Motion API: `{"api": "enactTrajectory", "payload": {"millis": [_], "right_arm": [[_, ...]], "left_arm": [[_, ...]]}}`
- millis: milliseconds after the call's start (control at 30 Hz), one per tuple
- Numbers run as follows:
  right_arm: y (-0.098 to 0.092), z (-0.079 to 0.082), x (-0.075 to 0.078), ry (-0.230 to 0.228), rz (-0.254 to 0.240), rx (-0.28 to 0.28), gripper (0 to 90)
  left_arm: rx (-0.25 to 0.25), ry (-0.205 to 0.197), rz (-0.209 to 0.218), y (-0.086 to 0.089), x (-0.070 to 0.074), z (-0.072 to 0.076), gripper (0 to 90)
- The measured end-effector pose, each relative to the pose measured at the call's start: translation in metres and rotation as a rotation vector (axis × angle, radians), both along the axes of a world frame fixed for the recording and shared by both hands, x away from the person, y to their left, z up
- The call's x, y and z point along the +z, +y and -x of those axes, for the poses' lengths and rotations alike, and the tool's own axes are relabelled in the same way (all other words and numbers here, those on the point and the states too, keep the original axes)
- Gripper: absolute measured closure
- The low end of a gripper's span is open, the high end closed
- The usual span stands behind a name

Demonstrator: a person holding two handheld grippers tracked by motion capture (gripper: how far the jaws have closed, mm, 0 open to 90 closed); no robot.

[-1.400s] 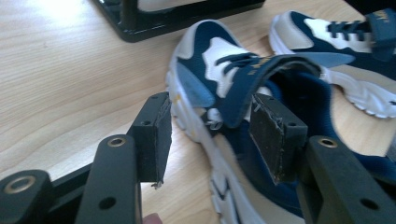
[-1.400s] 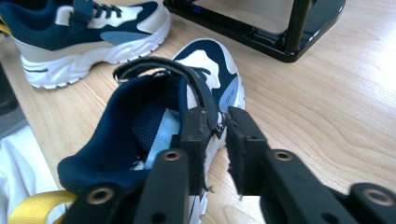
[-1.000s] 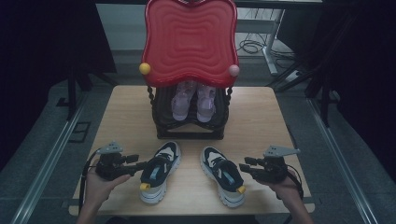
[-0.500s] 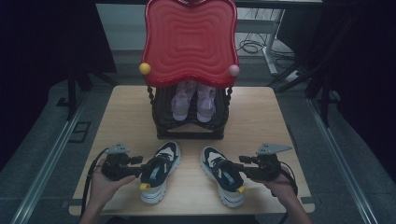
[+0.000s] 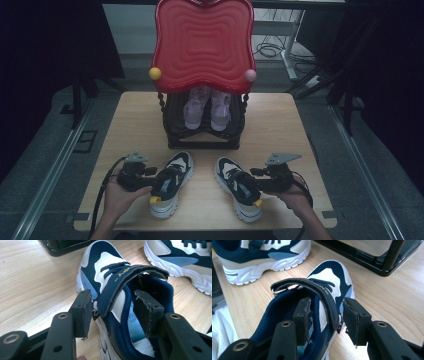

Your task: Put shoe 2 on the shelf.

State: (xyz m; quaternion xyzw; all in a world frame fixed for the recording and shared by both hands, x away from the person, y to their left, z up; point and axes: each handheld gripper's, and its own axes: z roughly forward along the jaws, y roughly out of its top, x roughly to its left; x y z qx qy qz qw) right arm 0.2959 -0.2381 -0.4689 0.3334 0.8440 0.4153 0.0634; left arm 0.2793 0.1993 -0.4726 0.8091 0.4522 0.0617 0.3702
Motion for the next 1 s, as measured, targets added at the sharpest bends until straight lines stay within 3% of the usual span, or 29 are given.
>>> {"api": "enactTrajectory", "payload": {"millis": [267, 500, 700, 833, 1000], "right_arm": [[0.013, -0.007, -0.009, 0.01, 0.086, 0.007, 58.3], [0.017, -0.012, -0.009, 0.053, 0.106, 0.005, 59.6], [0.02, -0.013, -0.008, 0.074, 0.132, 0.002, 64.5], [0.022, -0.01, -0.006, 0.057, 0.16, -0.01, 69.0], [0.02, -0.01, -0.006, 0.048, 0.151, -0.011, 71.0]], "left_arm": [[0.001, 0.027, -0.027, -0.005, -0.01, -0.004, 52.5], [0.014, 0.042, -0.031, -0.009, -0.014, -0.007, 58.4], [0.034, 0.029, -0.032, -0.01, -0.014, -0.005, 63.0], [0.061, 0.017, -0.028, -0.01, -0.014, -0.004, 67.6], [0.081, 0.005, -0.019, -0.01, -0.015, -0.003, 69.2]]}}
